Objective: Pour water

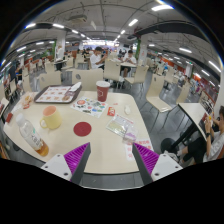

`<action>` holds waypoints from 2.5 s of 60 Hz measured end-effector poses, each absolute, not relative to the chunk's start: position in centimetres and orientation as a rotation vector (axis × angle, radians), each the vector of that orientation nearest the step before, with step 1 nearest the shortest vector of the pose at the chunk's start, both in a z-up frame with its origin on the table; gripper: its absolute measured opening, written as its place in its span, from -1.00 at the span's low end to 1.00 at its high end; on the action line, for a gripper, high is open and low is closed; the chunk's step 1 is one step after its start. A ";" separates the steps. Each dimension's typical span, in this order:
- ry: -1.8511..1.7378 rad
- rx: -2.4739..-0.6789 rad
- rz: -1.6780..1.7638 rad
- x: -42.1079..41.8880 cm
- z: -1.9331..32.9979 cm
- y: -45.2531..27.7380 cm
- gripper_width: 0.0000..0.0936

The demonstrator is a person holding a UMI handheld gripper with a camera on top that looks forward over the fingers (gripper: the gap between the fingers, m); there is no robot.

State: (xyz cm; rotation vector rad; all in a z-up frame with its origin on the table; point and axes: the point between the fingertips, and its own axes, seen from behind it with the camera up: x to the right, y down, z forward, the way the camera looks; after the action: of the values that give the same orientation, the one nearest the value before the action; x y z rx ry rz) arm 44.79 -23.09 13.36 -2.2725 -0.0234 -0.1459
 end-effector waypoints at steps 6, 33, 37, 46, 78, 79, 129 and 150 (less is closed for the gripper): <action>-0.012 -2.284 -0.175 45.2 12.8 -23.8 0.81; 0.008 -2.358 -0.179 33.2 7.2 -32.2 0.82; 0.003 -2.356 -0.132 29.1 6.5 -32.4 0.82; -0.012 -2.298 -0.057 21.1 5.8 -30.7 0.82; 0.111 -2.034 -0.038 15.7 4.7 -17.7 0.14; 0.108 -2.031 -0.036 15.6 4.8 -17.6 0.12; -0.940 -1.730 -1.455 30.0 21.2 -4.5 -0.11; -1.565 -1.266 -1.882 28.0 18.1 0.1 -0.11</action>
State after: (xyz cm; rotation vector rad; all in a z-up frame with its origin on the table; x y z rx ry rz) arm 27.96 0.15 18.07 -1.2663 -1.5653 -1.8823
